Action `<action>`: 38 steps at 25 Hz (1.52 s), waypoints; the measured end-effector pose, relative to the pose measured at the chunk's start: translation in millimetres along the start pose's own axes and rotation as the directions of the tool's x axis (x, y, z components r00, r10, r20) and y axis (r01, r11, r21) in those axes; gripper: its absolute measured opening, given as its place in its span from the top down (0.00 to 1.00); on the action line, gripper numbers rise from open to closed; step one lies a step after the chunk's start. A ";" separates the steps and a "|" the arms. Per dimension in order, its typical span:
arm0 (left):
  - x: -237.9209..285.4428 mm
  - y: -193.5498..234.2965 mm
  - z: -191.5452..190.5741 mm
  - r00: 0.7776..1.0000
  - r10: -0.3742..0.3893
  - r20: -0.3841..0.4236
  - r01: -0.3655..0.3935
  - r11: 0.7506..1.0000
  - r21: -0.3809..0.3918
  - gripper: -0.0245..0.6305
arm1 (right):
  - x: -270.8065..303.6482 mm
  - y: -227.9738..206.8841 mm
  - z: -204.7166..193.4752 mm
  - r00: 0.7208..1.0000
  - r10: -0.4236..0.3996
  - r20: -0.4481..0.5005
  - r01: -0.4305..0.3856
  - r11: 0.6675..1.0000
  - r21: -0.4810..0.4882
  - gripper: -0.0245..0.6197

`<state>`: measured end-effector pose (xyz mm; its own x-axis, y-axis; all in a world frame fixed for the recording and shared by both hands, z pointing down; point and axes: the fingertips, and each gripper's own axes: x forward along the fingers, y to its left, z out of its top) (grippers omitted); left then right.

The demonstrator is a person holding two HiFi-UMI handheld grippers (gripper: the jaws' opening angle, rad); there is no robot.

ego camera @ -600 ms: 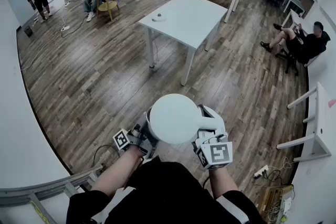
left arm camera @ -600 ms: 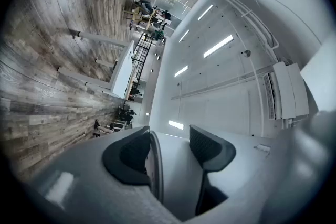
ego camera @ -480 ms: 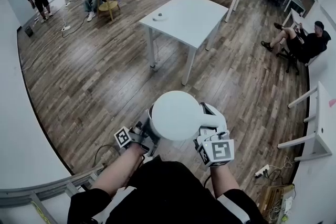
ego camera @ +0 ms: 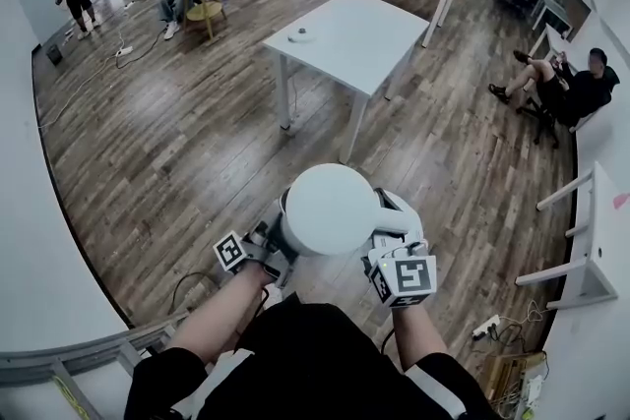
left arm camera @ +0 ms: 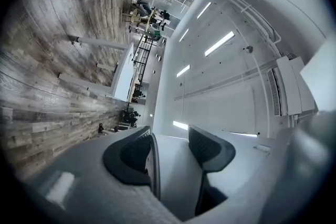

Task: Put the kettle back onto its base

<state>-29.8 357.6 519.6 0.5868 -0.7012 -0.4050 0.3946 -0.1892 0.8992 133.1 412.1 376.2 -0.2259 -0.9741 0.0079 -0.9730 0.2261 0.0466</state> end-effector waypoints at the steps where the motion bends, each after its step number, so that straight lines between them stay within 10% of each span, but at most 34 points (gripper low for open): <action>1: 0.1 0.2 -0.5 1.000 -0.003 0.002 0.003 1.000 -0.004 0.62 | 0.4 -0.1 0.3 1.000 0.002 -0.001 -0.002 1.000 -0.002 0.95; 38: -20.2 -31.2 173.0 0.996 -0.026 0.091 0.026 1.000 0.001 0.62 | 146.6 118.1 3.2 0.995 0.099 -0.018 -0.099 0.995 -0.023 0.95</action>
<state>-176.3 258.8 528.4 0.5095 -0.7557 -0.4115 0.4089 -0.2081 0.8885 -15.1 296.0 379.7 -0.3201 -0.9469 0.0307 -0.9444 0.3215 0.0685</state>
